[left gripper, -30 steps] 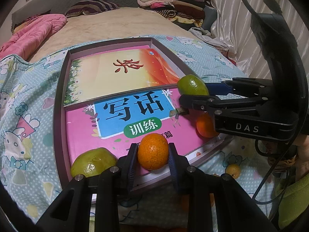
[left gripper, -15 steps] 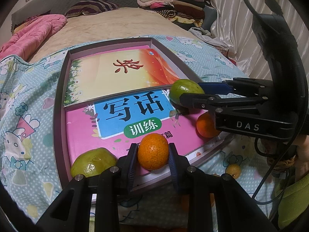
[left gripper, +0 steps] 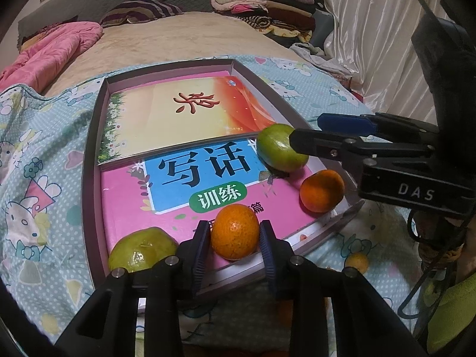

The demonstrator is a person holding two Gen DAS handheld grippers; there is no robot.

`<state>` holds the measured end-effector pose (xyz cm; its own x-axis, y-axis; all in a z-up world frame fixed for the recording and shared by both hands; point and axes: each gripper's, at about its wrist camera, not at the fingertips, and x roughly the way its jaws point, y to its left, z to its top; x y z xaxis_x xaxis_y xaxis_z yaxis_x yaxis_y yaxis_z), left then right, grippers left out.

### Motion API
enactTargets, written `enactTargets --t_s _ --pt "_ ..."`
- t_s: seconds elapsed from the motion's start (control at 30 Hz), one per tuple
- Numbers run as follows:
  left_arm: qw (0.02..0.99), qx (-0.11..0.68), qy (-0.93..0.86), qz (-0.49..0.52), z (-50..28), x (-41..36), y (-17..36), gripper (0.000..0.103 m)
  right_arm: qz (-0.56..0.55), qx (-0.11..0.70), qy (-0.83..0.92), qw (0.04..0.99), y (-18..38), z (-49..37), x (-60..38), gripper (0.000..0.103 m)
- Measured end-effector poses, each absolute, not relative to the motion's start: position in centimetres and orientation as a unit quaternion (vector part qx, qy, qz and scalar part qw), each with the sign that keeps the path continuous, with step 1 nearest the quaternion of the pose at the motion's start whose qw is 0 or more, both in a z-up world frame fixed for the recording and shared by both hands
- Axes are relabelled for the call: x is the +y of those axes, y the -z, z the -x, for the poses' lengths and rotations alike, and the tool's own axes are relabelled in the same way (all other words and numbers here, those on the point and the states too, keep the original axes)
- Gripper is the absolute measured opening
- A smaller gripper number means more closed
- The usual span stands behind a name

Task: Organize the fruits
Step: 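Lower both fruits into the tray and open both tools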

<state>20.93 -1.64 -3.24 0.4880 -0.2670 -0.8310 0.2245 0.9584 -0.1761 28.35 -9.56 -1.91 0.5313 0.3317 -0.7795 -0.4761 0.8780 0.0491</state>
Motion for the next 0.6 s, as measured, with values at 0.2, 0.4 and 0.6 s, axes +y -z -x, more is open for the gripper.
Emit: enactTargets --t_s 0.2,0.4,0.6 --pt "0.863 0.484 0.146 0.021 -20.8 -1.9 3.1 0.042 0.081 0.423 -0.226 0.874 1.7 -28.0 -10.0 0.059" --pt "0.870 0.470 0.143 0.024 -20.4 -1.7 1.9 0.055 0.076 0.415 -0.222 0.879 1.0 -27.6 -10.7 0.062" --pt "0.885 0.446 0.130 0.028 -19.8 -0.8 -0.2 0.067 0.063 0.399 -0.221 0.888 -0.1 -27.1 -11.4 0.068"
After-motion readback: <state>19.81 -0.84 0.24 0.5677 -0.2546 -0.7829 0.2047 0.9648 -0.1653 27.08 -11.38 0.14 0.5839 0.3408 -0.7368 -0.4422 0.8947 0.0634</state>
